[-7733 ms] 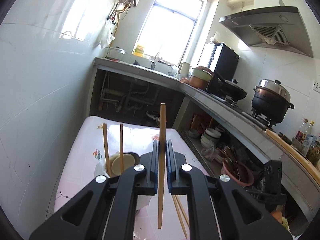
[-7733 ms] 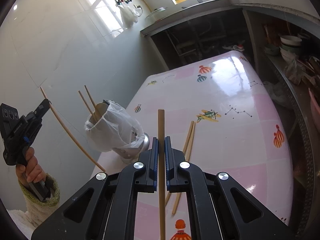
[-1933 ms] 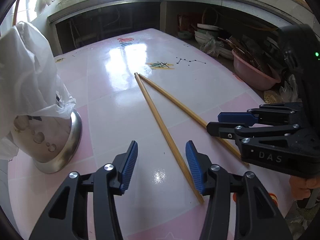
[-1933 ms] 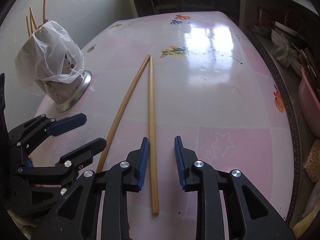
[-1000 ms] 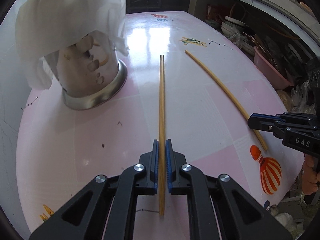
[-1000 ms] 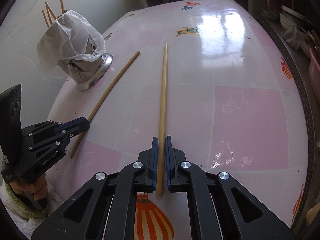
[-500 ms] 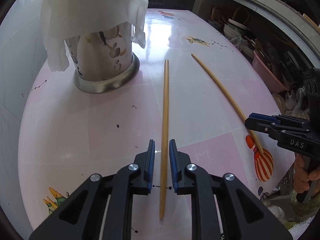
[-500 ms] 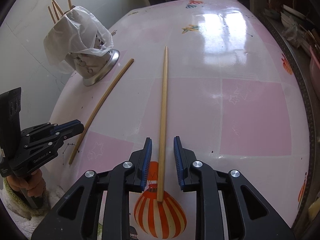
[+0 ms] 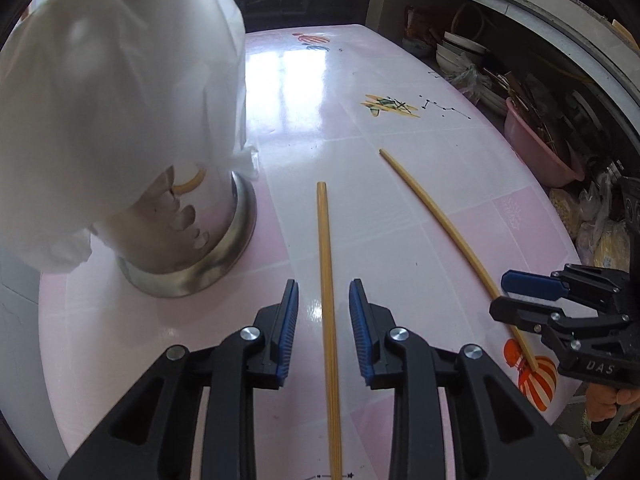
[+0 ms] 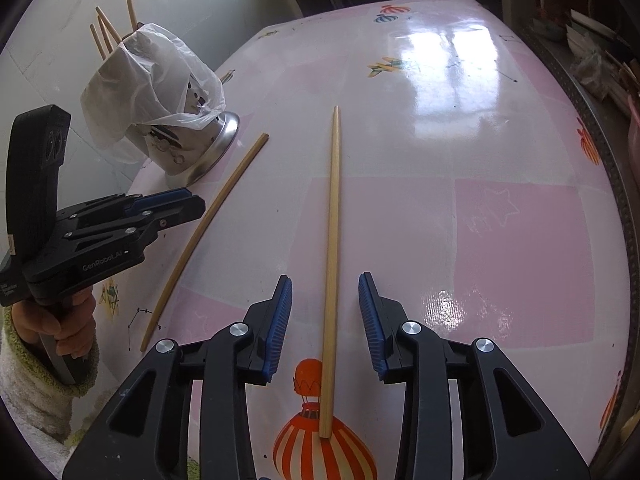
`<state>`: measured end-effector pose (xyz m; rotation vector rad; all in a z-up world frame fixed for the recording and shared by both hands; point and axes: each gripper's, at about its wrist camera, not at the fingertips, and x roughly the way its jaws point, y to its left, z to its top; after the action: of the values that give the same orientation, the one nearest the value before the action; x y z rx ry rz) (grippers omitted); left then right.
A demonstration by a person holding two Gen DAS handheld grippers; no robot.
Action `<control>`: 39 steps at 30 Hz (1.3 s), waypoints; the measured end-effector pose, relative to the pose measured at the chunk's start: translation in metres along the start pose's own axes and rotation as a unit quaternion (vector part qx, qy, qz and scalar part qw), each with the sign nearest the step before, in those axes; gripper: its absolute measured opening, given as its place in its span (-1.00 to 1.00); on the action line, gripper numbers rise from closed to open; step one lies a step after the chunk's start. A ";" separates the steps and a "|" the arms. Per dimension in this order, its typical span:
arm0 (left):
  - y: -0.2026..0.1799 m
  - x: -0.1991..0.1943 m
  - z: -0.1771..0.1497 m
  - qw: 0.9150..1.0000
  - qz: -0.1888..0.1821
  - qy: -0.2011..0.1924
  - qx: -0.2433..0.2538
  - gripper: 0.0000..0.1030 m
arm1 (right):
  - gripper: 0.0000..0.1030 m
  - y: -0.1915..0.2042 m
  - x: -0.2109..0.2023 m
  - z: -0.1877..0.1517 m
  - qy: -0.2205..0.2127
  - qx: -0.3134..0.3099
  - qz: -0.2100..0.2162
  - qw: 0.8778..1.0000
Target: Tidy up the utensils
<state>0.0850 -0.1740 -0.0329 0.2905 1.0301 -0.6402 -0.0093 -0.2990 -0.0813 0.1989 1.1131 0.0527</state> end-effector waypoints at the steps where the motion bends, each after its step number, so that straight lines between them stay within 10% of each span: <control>1: -0.001 0.004 0.004 1.000 0.007 -0.001 0.005 -0.52 | -0.33 -0.001 -0.001 0.000 0.000 0.000 0.001 1.000; 29: 0.007 0.026 0.014 0.999 0.041 -0.015 -0.023 -0.88 | -0.02 0.003 -0.002 -0.001 0.004 0.009 0.020 1.000; 39: 0.018 -0.032 0.000 0.995 0.020 -0.086 -0.043 -0.88 | 0.00 0.010 -0.002 0.007 0.000 -0.005 0.012 1.000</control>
<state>0.0845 -0.1488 -0.0065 0.1762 0.8816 -0.5734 -0.0030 -0.2907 -0.0745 0.2046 1.1102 0.0797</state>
